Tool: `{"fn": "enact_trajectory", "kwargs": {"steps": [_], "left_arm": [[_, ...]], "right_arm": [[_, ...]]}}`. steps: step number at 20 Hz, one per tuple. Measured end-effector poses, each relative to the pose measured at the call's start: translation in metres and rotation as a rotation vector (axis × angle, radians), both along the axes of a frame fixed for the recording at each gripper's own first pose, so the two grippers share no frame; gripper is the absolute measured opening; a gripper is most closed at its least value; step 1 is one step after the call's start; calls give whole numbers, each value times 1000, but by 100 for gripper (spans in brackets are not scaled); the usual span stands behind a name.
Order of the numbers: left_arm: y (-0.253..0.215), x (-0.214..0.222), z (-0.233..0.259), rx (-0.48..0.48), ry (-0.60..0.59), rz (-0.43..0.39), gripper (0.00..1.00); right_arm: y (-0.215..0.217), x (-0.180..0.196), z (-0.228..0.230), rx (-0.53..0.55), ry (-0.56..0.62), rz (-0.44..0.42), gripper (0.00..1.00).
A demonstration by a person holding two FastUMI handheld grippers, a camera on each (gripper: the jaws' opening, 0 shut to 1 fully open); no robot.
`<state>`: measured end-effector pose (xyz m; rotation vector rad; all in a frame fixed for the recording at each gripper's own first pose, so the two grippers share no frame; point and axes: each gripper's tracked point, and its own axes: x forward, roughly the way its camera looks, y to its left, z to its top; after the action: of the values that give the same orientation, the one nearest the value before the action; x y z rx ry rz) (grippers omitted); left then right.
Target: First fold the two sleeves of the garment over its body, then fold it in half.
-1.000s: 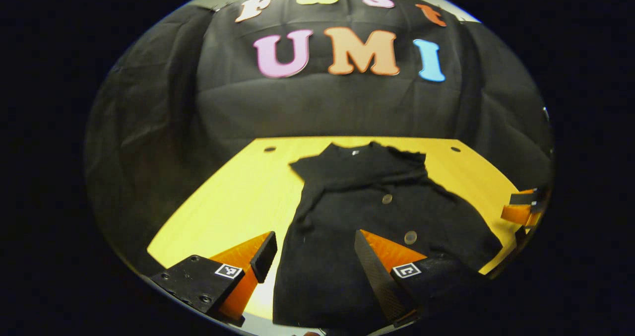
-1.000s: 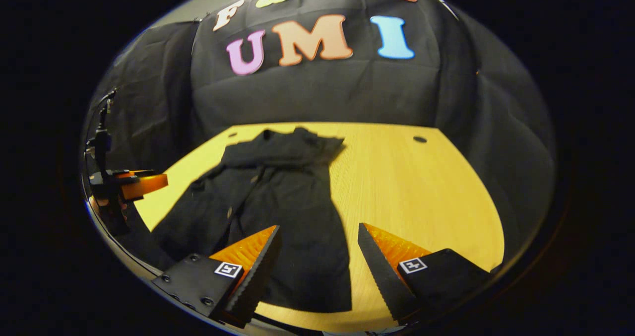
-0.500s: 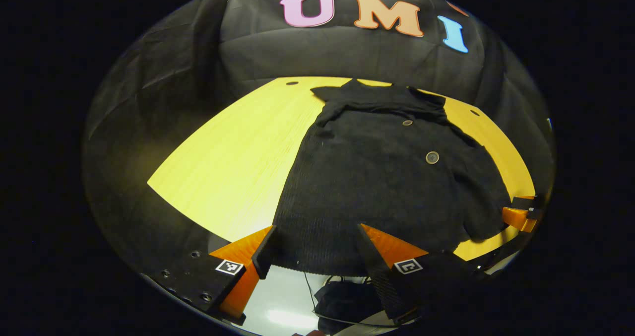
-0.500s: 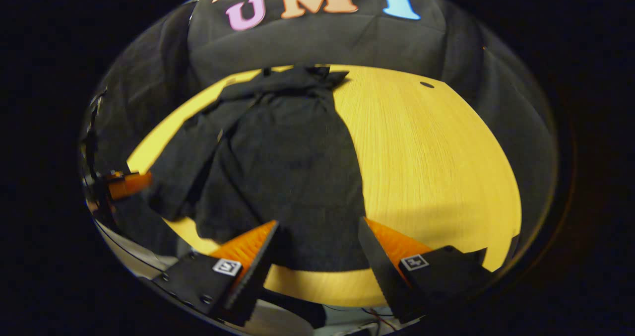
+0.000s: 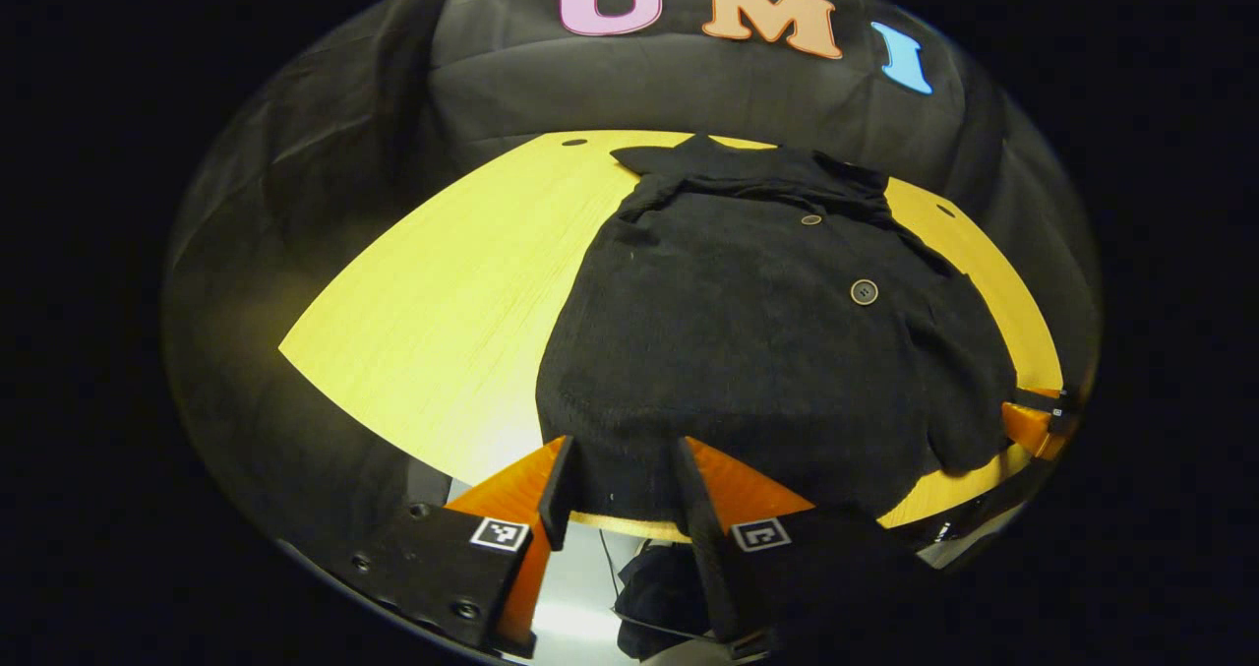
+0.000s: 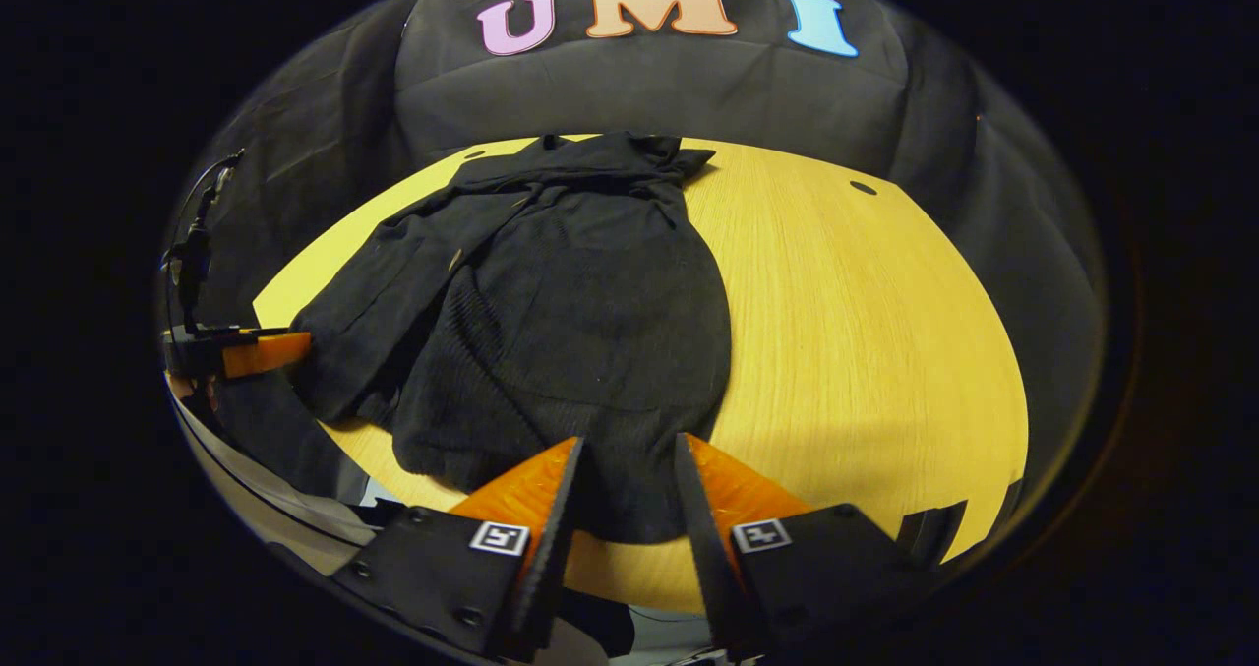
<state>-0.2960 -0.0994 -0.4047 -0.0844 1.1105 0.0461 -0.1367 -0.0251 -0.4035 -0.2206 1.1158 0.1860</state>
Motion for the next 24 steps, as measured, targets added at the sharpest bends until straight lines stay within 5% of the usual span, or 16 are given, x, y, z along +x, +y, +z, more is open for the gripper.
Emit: {"fn": "enact_trajectory", "kwargs": {"steps": [3, 4, 6, 7, 12, 24], "left_arm": [[0, 7, -2, -11, 11, -20, 26], [2, 10, -3, -17, 17, -15, 8], [3, 13, -4, -23, 41, -7, 0], [4, 16, -4, -20, 52, -7, 0], [9, 56, 23, -38, 13, 40, 0], [-1, 268, 51, -91, -229, -2, 0]], "right_arm": [[5, 4, -1, 31, 22, -35, 20], [4, 4, -1, 41, 36, -51, 17], [4, 6, 2, 54, 58, -83, 14], [4, 8, 2, 53, 68, -92, 8], [16, 56, 39, 95, -19, -90, 8], [46, 250, 89, 170, -224, -58, 8]]}}
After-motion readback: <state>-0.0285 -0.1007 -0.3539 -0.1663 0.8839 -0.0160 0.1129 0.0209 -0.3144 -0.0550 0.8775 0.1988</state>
